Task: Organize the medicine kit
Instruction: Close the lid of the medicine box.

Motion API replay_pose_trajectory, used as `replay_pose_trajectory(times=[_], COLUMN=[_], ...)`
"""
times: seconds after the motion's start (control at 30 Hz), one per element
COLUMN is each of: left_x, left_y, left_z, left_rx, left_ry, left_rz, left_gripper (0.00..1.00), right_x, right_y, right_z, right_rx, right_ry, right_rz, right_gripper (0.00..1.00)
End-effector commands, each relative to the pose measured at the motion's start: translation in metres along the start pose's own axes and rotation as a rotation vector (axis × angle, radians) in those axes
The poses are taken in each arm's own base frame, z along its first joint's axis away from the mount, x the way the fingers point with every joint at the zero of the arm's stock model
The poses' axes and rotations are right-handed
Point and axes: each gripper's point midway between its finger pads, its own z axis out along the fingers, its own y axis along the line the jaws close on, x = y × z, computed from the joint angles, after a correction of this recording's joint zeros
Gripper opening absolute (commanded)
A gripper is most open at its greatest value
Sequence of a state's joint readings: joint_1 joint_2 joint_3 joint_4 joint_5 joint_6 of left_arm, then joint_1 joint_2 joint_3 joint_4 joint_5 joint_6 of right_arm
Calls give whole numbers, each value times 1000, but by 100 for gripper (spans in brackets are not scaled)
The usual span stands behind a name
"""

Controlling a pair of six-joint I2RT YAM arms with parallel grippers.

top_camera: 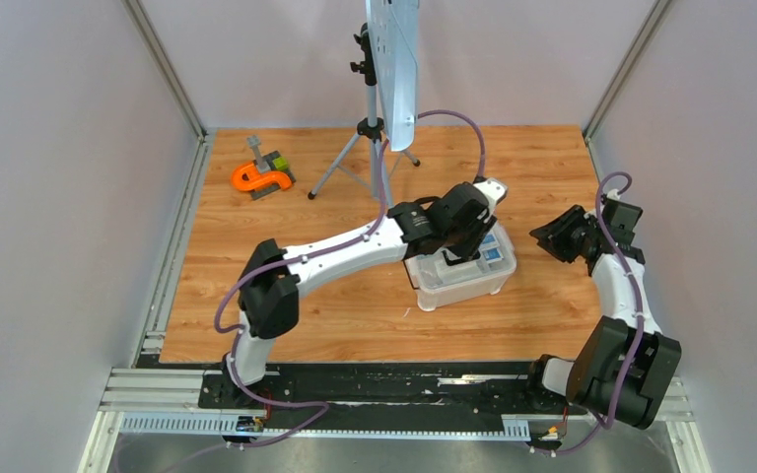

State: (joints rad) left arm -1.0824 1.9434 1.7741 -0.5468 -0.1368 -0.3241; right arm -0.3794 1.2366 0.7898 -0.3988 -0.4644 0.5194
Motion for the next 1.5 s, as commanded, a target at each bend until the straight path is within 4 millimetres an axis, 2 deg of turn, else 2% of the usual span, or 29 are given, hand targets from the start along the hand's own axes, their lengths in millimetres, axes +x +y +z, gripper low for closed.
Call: replay_pose_trajectory(times=[0.0, 0.13, 0.2, 0.27, 0.33, 0.47, 0.6, 0.7, 0.77, 0.83, 0.93, 0.97, 1.0, 1.07, 1.13, 1.2, 1.3, 1.47], left_x=[-43, -49, -48, -44, -38, -15, 25, 48, 55, 62, 61, 60, 56, 54, 55, 63, 73, 85], left_y=[-13, -11, -7, -3, 0, 3, 9, 13, 16, 10, 7, 8, 7, 8, 12, 16, 17, 17], left_z=[11, 10, 9, 6, 3, -6, -15, -26, -33, -40, -51, -53, -57, -60, -56, -49, -41, -28], left_rx=[16, 6, -11, -30, -37, -28, -13, -10, -28, 3, 7, 7, 9, 6, -14, -40, -48, -51], left_ry=[-97, -126, -130, -125, -116, -79, -26, 9, 14, 27, 21, 17, 5, -7, -8, 17, 41, 73], left_rz=[46, 46, 47, 48, 45, 14, -23, -47, -57, -60, -55, -53, -53, -50, -42, -36, -40, -31], left_gripper=[46, 46, 46, 46, 46, 46, 46, 46, 46, 46, 46, 46, 46, 46, 46, 46, 45, 44], right_x=[0, 16, 23, 32, 42, 59, 78, 102, 117, 134, 150, 149, 143, 121, 100, 88, 94, 125], right_y=[35, 68, 77, 79, 77, 65, 54, 46, 43, 43, 44, 41, 37, 25, 14, 7, 1, -7], right_z=[-4, -12, -13, -11, -8, -5, -11, -23, -34, -43, -52, -53, -54, -52, -51, -51, -43, -14], right_rx=[-192, -342, -369, -379, -378, -362, -338, -316, -314, -316, -305, -275, -229, -114, -26, 12, 27, -24], right_ry=[29, 73, 90, 109, 134, 179, 225, 267, 278, 302, 338, 320, 283, 146, 23, -46, -16, 155], right_rz=[-24, -129, -161, -189, -201, -188, -158, -125, -115, -104, -84, -73, -62, -33, 17, 65, 90, 102], right_gripper=[32, 33, 35, 42, 46, 46, 30, 25, 24, 22, 22, 24, 30, 39, 40, 40, 39, 39])
